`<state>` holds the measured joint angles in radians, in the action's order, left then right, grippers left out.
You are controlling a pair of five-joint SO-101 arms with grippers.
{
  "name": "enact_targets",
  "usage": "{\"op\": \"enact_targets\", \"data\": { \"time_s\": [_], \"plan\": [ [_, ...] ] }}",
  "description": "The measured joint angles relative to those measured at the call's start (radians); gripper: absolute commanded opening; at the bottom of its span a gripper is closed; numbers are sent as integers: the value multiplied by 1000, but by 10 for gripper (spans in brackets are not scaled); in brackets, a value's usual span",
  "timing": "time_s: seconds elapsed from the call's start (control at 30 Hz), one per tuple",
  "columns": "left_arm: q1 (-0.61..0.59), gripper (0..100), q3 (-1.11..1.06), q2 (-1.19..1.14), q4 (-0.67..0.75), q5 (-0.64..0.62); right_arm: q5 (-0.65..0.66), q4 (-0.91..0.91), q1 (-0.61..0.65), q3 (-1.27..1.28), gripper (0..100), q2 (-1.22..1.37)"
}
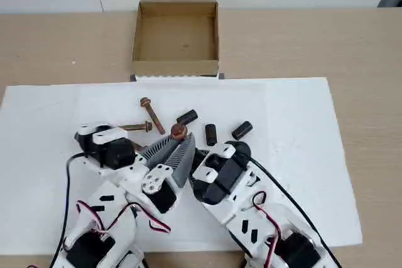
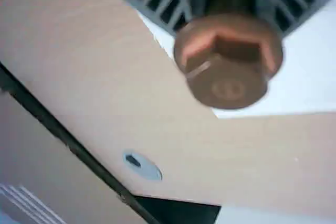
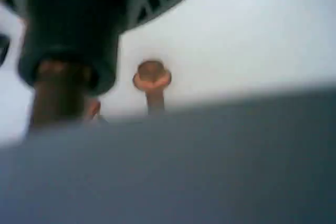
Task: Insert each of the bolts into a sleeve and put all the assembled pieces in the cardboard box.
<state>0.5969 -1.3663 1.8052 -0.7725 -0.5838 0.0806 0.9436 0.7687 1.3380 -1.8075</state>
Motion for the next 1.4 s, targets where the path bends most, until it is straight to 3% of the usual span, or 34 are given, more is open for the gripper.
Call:
{"op": "enact_targets", "data": {
  "time_s": [0.3,0.5,0.73,1.4],
  "plan": [
    [37,5,5,6,-153,6,3,-3,3,2,4,3],
    [38,14,-5,9,-157,55,38,-3,3,3,4,5],
    [31,166,-8,9,-158,69,40,-3,-3,3,4,5],
    [-20,169,55,2,-192,144,41,-12,-9,-8,4,2]
  ]
}}
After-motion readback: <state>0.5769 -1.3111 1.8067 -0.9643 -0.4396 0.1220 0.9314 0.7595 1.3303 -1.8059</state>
